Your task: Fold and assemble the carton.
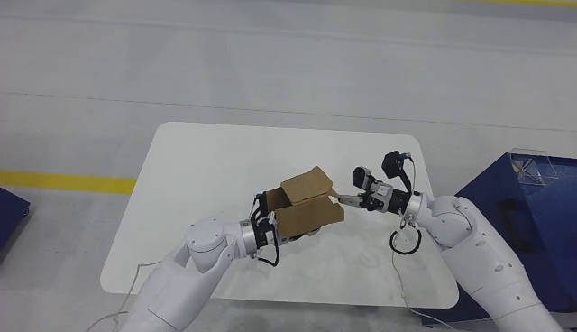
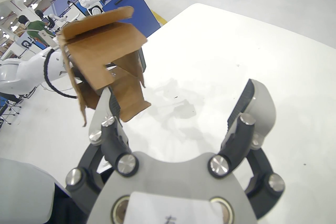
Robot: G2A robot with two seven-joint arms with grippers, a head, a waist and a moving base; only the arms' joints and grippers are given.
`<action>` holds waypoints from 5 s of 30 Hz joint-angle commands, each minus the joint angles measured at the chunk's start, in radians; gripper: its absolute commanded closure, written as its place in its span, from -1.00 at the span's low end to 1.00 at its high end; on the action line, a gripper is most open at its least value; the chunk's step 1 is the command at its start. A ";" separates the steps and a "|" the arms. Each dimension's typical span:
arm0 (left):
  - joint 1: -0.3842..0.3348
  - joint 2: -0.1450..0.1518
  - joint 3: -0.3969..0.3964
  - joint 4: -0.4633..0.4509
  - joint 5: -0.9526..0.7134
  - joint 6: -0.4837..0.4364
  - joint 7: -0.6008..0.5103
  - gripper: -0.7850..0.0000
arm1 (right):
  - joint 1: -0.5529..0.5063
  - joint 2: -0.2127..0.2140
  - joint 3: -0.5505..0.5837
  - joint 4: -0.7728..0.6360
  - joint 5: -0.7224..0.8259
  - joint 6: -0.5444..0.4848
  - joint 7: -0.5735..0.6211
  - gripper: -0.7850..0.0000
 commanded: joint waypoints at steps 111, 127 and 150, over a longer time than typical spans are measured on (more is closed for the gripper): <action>0.109 -0.005 -0.007 -0.092 0.106 -0.185 -0.057 1.00 | 0.022 -0.030 -0.028 0.010 0.168 0.000 0.207 -1.00; 0.101 -0.010 0.007 -0.092 0.119 -0.187 -0.056 1.00 | 0.043 -0.045 -0.046 0.032 0.154 -0.008 0.188 -1.00; 0.078 -0.020 0.018 -0.056 0.107 -0.124 -0.018 1.00 | -0.054 -0.007 0.059 -0.074 0.218 -0.098 0.221 -1.00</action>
